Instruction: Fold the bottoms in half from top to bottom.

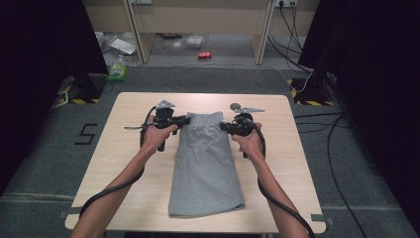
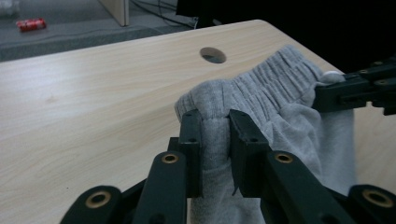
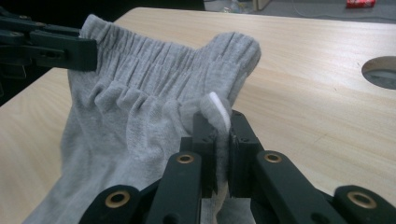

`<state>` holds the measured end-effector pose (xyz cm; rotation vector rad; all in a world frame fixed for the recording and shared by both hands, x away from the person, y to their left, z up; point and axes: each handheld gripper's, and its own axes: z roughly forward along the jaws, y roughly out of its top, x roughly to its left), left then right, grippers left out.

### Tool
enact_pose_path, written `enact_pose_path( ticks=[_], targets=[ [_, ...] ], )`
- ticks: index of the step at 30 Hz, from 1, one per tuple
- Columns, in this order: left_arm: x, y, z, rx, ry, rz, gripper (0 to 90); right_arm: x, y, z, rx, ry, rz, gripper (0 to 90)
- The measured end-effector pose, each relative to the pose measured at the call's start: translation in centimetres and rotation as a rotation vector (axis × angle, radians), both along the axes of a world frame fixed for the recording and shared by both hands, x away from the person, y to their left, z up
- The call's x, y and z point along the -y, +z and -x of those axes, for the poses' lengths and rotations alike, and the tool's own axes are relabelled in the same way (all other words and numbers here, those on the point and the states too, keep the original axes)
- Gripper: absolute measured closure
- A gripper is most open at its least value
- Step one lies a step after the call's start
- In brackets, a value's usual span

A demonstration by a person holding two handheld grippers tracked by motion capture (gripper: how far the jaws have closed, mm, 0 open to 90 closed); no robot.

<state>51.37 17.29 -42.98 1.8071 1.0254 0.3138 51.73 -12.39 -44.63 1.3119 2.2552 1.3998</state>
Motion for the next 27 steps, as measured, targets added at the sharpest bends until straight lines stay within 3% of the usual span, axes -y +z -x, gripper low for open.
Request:
enact_pose_path(
  ticks=[7, 15, 23, 27],
  targets=[
    [-0.3, 1.1, 3.7, 0.062, -0.075, 0.023, 76.0, 1.0, 1.2, 3.9, 0.052, 0.057, -0.022, 84.1],
    [-0.4, 1.8, 9.9, 0.139, -0.170, 0.026, 76.2, 1.6, 1.8, 9.1, 0.099, 0.120, -0.014, 84.1],
    [-0.9, 0.0, 15.1, 0.138, -0.232, 0.069, 76.5, 1.8, 1.2, 14.4, 0.151, 0.141, 0.013, 84.1],
    [-0.8, -1.4, 17.3, 0.122, -0.273, 0.060, 76.7, 2.0, 0.1, 16.4, 0.150, 0.151, 0.023, 84.0]
  ],
)
